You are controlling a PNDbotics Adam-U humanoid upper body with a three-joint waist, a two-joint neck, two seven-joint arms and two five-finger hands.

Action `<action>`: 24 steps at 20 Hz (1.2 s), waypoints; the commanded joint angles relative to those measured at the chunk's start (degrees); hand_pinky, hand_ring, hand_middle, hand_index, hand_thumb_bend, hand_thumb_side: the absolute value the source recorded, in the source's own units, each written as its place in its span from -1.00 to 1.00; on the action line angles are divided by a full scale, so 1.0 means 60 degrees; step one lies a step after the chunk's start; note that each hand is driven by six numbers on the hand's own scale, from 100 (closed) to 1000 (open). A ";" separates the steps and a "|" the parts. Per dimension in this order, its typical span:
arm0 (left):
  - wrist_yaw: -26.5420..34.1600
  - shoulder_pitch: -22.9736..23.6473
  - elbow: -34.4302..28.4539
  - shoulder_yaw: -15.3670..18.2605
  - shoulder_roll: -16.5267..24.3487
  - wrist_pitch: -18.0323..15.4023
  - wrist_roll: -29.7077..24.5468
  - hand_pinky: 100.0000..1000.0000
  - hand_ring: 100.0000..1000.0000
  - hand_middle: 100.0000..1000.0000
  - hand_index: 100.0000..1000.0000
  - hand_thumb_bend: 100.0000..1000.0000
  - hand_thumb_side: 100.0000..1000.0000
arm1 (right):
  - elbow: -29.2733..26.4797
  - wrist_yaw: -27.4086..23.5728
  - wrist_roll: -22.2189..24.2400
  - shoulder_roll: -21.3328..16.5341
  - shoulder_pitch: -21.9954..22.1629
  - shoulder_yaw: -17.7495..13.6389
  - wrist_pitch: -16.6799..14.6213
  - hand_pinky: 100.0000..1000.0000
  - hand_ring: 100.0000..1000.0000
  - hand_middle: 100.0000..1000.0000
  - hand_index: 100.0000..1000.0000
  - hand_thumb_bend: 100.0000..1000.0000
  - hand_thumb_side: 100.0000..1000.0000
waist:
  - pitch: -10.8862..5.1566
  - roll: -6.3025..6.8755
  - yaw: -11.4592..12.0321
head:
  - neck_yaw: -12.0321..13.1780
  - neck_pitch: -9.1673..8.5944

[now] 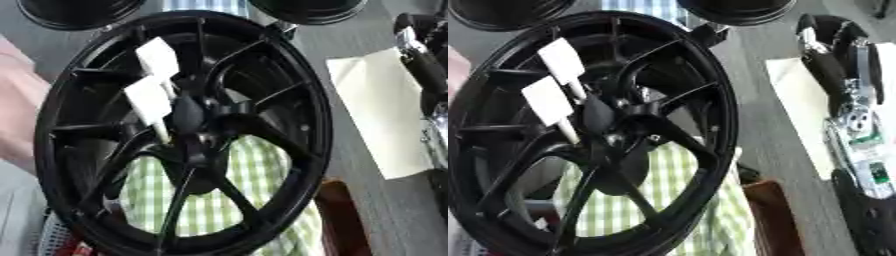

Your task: Pull the pin out of the wheel hub.

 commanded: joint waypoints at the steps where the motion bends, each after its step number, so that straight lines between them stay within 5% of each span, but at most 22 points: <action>1: -0.0500 -0.0099 -0.0179 -0.0145 0.1062 0.0034 -0.0487 0.44 0.18 0.22 0.46 -0.24 0.14 | -0.0109 0.0043 -0.0022 -0.0250 -0.0056 -0.0096 0.0009 0.58 0.45 0.10 0.32 -0.62 -0.30 | -0.0213 -0.0059 -0.0003 | -0.0019 0.0045; 8: -0.1495 -0.1198 -0.0115 -0.1265 0.2680 0.0172 -0.1482 0.54 0.37 0.33 0.57 -0.25 0.25 | -0.0092 0.0091 0.0061 -0.0433 -0.0044 -0.0027 0.0039 0.58 0.45 0.10 0.32 -0.62 -0.30 | -0.0224 0.0158 -0.0099 | -0.0003 -0.0076; 14: -0.2427 -0.2638 0.0433 -0.2774 0.4195 -0.0610 -0.2414 0.54 0.38 0.34 0.58 -0.24 0.27 | -0.0073 0.0049 0.0120 -0.0343 -0.0040 0.0027 0.0047 0.58 0.45 0.11 0.32 -0.62 -0.30 | -0.0297 -0.0015 -0.0172 | 0.0282 -0.0223; 17: -0.2945 -0.3066 0.0576 -0.3041 0.4963 -0.1126 -0.2932 0.54 0.38 0.34 0.58 -0.24 0.26 | -0.0069 0.0015 0.0159 -0.0279 -0.0074 0.0067 0.0050 0.58 0.45 0.11 0.32 -0.62 -0.30 | -0.0296 -0.0115 -0.0272 | 0.0521 -0.0303; 24: -0.4123 -0.4317 0.1604 -0.3391 0.4531 -0.2304 -0.4110 0.55 0.38 0.34 0.58 -0.22 0.25 | -0.0045 -0.0012 0.0227 -0.0260 -0.0072 0.0129 0.0063 0.58 0.45 0.11 0.32 -0.62 -0.30 | -0.0324 -0.0211 -0.0282 | 0.0658 -0.0352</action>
